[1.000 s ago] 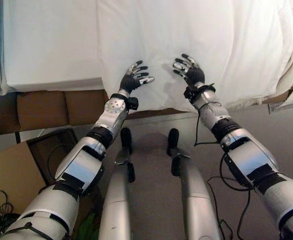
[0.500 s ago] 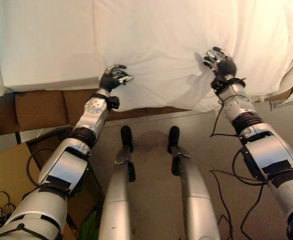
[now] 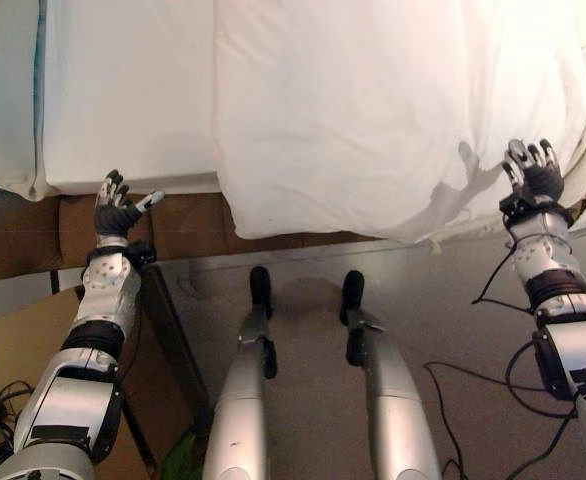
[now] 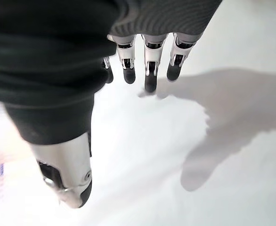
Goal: Make the bed
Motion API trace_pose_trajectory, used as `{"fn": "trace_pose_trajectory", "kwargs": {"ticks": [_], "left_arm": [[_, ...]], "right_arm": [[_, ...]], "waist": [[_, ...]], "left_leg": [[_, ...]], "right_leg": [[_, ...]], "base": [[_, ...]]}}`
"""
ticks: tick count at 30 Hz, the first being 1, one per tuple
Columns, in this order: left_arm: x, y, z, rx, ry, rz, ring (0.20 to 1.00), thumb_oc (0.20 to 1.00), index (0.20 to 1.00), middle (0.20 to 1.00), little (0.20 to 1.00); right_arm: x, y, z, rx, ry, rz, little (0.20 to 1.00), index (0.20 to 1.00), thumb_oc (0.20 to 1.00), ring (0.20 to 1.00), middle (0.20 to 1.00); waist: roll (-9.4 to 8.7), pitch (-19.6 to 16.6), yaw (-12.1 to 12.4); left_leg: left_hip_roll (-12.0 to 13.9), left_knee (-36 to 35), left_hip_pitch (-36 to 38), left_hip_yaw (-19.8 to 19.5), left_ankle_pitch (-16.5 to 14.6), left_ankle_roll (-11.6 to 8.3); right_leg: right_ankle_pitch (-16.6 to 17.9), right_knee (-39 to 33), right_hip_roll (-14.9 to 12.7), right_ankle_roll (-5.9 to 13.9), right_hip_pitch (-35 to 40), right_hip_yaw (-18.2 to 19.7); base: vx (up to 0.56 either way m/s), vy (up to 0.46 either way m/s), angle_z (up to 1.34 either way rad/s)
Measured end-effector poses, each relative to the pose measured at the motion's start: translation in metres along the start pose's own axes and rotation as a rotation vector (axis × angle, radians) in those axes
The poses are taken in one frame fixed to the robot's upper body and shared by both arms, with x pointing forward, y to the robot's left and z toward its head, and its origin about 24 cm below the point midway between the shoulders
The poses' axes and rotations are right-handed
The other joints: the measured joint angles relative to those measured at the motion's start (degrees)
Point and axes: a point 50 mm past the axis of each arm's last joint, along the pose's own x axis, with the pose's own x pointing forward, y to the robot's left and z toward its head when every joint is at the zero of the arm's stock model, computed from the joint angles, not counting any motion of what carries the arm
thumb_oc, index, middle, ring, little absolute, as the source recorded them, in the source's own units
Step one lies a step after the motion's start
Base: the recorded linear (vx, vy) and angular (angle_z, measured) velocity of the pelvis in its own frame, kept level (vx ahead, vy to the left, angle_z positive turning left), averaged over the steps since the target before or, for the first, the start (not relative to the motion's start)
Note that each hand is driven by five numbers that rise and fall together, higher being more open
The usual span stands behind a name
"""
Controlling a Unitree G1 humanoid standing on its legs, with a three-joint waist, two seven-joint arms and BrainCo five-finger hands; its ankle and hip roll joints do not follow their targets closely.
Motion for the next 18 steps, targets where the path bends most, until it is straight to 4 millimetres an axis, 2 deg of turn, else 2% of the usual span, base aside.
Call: {"fn": "trace_pose_trajectory", "kwargs": {"ticks": [3,4,7,8,9,10,12,13,15,16,18], "left_arm": [[-0.009,0.000,-0.018,0.001,0.060,0.003,1.000,1.000,1.000,1.000,1.000],[-0.022,-0.006,-0.040,-0.013,0.128,-0.015,1.000,1.000,1.000,1.000,1.000],[-0.044,-0.024,-0.069,-0.060,0.234,-0.080,1.000,1.000,1.000,1.000,1.000],[-0.060,-0.030,-0.089,-0.060,0.316,-0.120,1.000,1.000,1.000,1.000,1.000],[-0.068,-0.033,-0.097,-0.052,0.349,-0.144,1.000,1.000,1.000,1.000,1.000],[-0.089,-0.038,-0.117,-0.028,0.425,-0.190,1.000,1.000,1.000,1.000,1.000],[-0.122,-0.046,-0.147,-0.040,0.577,-0.223,1.000,1.000,1.000,1.000,1.000],[-0.129,-0.047,-0.152,-0.047,0.611,-0.228,1.000,1.000,1.000,1.000,1.000],[-0.166,-0.048,-0.175,-0.008,0.745,-0.291,1.000,1.000,1.000,1.000,1.000],[-0.172,-0.048,-0.179,0.002,0.769,-0.297,1.000,1.000,1.000,1.000,1.000],[-0.184,-0.044,-0.187,0.034,0.823,-0.308,1.000,1.000,1.000,1.000,1.000]], "right_arm": [[-0.010,-0.019,-0.020,0.009,0.050,-0.046,1.000,1.000,1.000,1.000,1.000],[-0.022,-0.028,-0.045,0.029,0.116,-0.071,1.000,1.000,1.000,1.000,1.000],[-0.044,-0.040,-0.080,0.028,0.216,-0.080,1.000,1.000,1.000,1.000,1.000],[-0.060,-0.047,-0.102,0.015,0.290,-0.076,1.000,1.000,1.000,1.000,1.000],[-0.067,-0.052,-0.110,0.008,0.318,-0.082,1.000,1.000,1.000,1.000,1.000],[-0.088,-0.070,-0.129,-0.020,0.391,-0.114,1.000,1.000,1.000,1.000,1.000],[-0.118,-0.086,-0.157,-0.041,0.506,-0.152,1.000,1.000,1.000,1.000,1.000],[-0.127,-0.090,-0.164,-0.044,0.531,-0.156,1.000,1.000,1.000,1.000,1.000],[-0.172,-0.113,-0.189,-0.120,0.684,-0.185,1.000,1.000,1.000,1.000,1.000],[-0.184,-0.119,-0.194,-0.148,0.720,-0.184,1.000,1.000,1.000,1.000,1.000],[-0.197,-0.119,-0.203,-0.197,0.777,-0.145,1.000,1.000,1.000,1.000,1.000]], "waist": [[0.04,-0.03,0.09],[0.15,-0.21,0.06],[0.74,-0.64,0.04],[1.19,-1.49,0.07],[1.49,-2.64,0.10],[2.09,-6.26,-0.40],[3.23,-8.60,-1.33],[3.54,-9.27,-1.34],[3.67,-14.90,-1.86],[3.59,-15.62,-2.68],[3.24,-16.46,-3.22]], "left_leg": [[0.32,-1.50,3.83,-0.23,0.18,-0.09],[0.50,-2.78,7.15,-0.26,0.20,-0.24],[0.64,-4.16,11.08,-0.29,0.08,-0.39],[0.79,-5.33,13.75,-0.31,0.14,-0.46],[0.82,-5.85,14.25,-0.31,0.10,-0.49],[0.99,-7.34,14.77,-0.32,0.02,-0.52],[1.09,-9.06,18.48,-0.33,0.38,-0.35],[1.21,-9.97,20.29,-0.21,0.34,-0.34],[1.15,-10.52,22.18,-0.08,-0.52,-0.26],[1.12,-10.52,22.68,-0.12,-0.66,-0.22],[1.13,-10.53,24.45,0.07,-1.13,-0.26]], "right_leg": [[-0.02,-1.61,0.43,0.03,4.09,-0.56],[-0.24,-2.65,0.68,0.27,7.39,-0.67],[-0.80,-3.85,0.65,0.66,11.31,-0.67],[-0.67,-5.23,0.99,0.73,14.21,-0.99],[-0.76,-5.67,1.00,0.85,14.74,-1.15],[-0.66,-7.16,1.12,1.02,15.14,-1.18],[0.66,-10.63,1.53,1.04,19.92,-1.74],[0.98,-12.16,1.78,1.26,22.05,-1.81],[1.90,-16.34,2.35,1.87,25.57,-1.85],[2.39,-17.63,2.41,1.92,26.61,-1.90],[3.80,-20.63,2.63,1.87,29.74,-1.85]], "base": [[0.04,-0.057,0.03],[0.08,-0.035,0.04],[0.12,-0.003,0.03],[0.11,0.034,-0.01],[0.10,0.055,0.02],[0.12,0.076,0.05],[0.09,0.059,0.03],[0.05,0.036,0.00],[0.07,0.055,-0.02],[0.07,0.053,-0.01],[0.07,0.052,-0.03]]}}
